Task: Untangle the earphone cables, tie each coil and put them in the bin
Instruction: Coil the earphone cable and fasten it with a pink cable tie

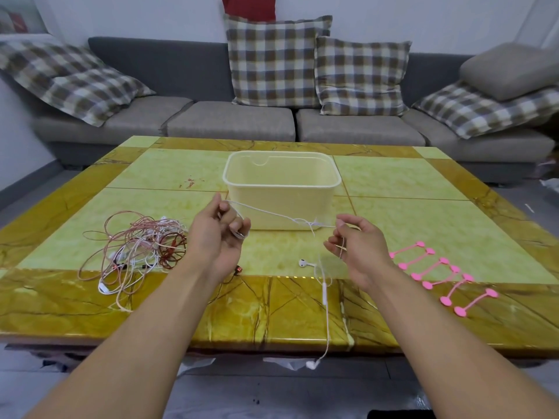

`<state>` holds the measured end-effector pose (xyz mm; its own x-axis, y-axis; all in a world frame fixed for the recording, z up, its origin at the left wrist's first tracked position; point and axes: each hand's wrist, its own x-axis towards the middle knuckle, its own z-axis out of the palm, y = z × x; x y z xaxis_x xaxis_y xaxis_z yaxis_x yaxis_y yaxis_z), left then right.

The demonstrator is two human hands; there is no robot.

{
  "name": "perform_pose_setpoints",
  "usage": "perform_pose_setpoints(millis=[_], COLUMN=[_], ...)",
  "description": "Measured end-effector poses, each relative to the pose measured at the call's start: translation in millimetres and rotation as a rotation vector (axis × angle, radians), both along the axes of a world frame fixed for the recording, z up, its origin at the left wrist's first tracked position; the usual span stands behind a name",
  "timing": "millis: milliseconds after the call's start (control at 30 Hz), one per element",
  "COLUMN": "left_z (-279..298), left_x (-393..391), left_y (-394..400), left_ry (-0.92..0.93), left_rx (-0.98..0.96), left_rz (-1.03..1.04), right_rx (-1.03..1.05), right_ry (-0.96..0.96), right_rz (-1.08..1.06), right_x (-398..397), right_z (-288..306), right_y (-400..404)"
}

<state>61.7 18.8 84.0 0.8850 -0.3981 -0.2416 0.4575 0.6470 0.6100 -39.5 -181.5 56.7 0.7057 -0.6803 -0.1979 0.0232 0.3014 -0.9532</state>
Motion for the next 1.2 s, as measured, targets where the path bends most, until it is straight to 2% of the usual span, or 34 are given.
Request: perform_pose_setpoints(millis=[133,233,333,533,600,667,733,800,867,967,1133,1200], left_z=[-4,-10,-13,-11,-11,-10,-6,-2,0,-1,3,5], left_x=[4,11,13,14,12,5,-4,-11,-16,-21,-23,-25], left_y=[-1,2,4,11,9,6,2,-1,-6,-10,-12,-13], left_ry=[0.000,0.030,-0.027,-0.076,-0.137,-0.283,-0.447,-0.605,-0.698,-0.741,-0.753,-0.753], left_rx=[0.055,0.112,0.262,0.353,0.399,0.488,0.532,0.554,0.568,0.586,0.570,0.530], left_rz=[0.246,0.443,0.624,0.830,0.834,0.790,0.726,0.663,0.607,0.557,0.473,0.423], right_rx=[-0.161,-0.189,-0.197,-0.239,-0.294,-0.386,-0.567,-0.756,-0.807,-0.816,-1.109,-1.140], right_ry=[0.096,0.099,0.091,0.047,0.074,0.166,0.351,0.485,0.427,0.280,0.375,0.396], right_rz=[-0.114,-0.162,-0.205,-0.294,-0.261,-0.110,0.125,0.236,0.237,0.351,0.584,0.700], right_x=[-2,-2,-2,-1,0,0,-1,-1,0,-1,-2,0], right_z=[0,-2,-2,-1,-3,-4,-12,-22,-22,-14,-18,-22], right_y=[-5,-7,-5,-2,2,4,5,8,17,34,55,58])
